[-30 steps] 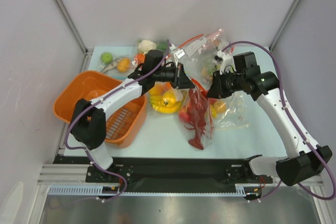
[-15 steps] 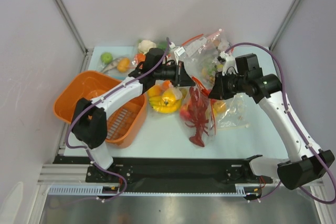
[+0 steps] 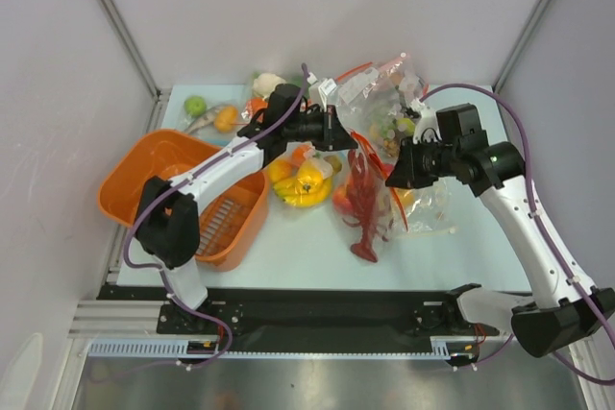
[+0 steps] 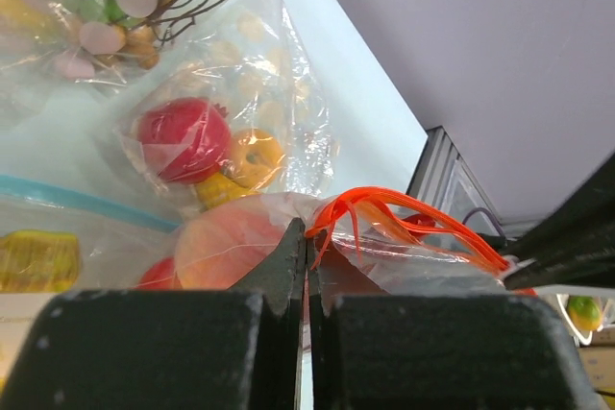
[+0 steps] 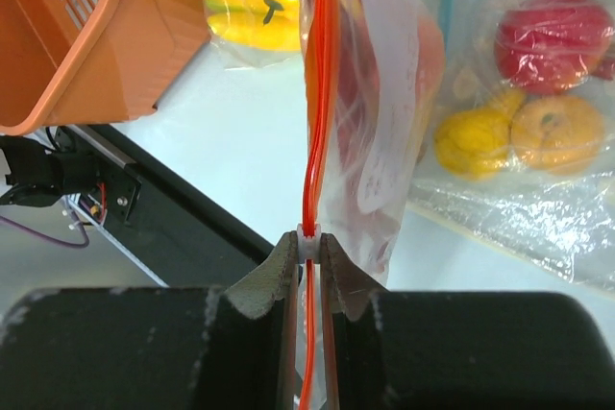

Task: Open the zip-top bag and remove the fake food

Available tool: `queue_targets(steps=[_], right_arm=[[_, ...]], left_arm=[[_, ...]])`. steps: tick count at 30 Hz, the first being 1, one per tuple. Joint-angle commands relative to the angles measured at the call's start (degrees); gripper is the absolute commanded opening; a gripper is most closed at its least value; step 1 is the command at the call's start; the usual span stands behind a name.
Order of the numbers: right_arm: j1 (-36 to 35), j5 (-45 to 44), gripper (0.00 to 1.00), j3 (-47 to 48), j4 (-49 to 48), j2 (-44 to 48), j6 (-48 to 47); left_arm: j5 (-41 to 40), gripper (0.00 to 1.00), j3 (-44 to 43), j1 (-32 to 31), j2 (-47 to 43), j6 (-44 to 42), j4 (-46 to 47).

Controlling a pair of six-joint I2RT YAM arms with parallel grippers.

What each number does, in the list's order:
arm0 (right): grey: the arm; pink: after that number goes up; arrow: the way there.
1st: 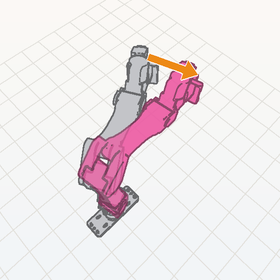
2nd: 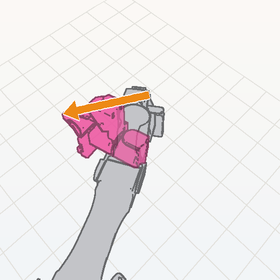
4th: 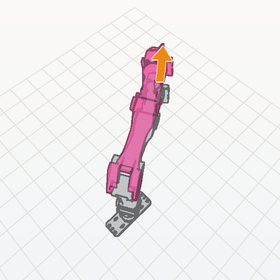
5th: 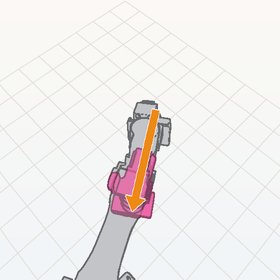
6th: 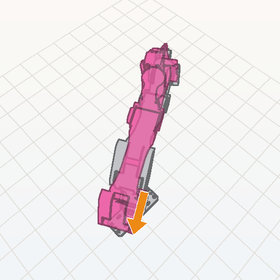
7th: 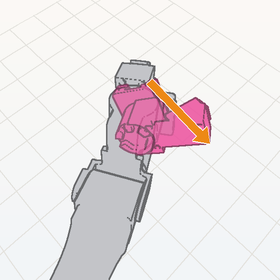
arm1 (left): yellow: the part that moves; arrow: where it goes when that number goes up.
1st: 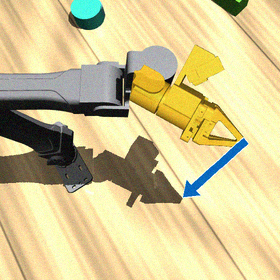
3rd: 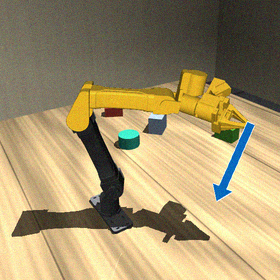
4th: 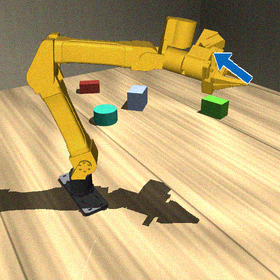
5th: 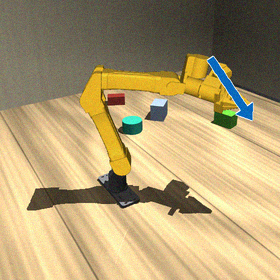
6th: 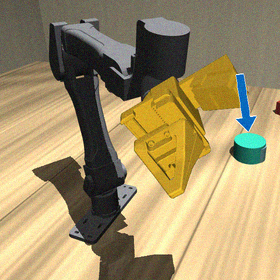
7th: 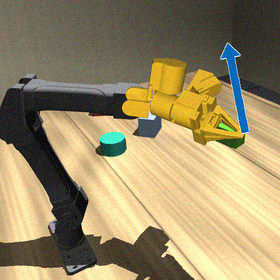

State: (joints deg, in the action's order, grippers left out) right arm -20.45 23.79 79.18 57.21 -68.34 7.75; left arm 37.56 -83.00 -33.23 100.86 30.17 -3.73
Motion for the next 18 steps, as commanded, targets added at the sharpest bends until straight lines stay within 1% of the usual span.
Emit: queue_targets(steps=[1, 6, 18], right_arm=[[-0.1, 0.9, 0.0, -0.2, 3.8, 2.7, 2.1], [-0.2, 0.6, 0.0, -2.6, 4.0, 4.2, 2.3], [-1.2, -0.2, 0.0, -1.7, 8.8, 6.5, 3.2]], left_arm=[[-5.3, 0.0, -2.7, 1.6, 1.3, 1.4, 1.6], [-5.6, 0.0, -4.8, 1.9, 2.5, 1.3, 0.7], [-7.0, 0.0, -6.0, 4.1, 3.6, 1.6, 0.9]])
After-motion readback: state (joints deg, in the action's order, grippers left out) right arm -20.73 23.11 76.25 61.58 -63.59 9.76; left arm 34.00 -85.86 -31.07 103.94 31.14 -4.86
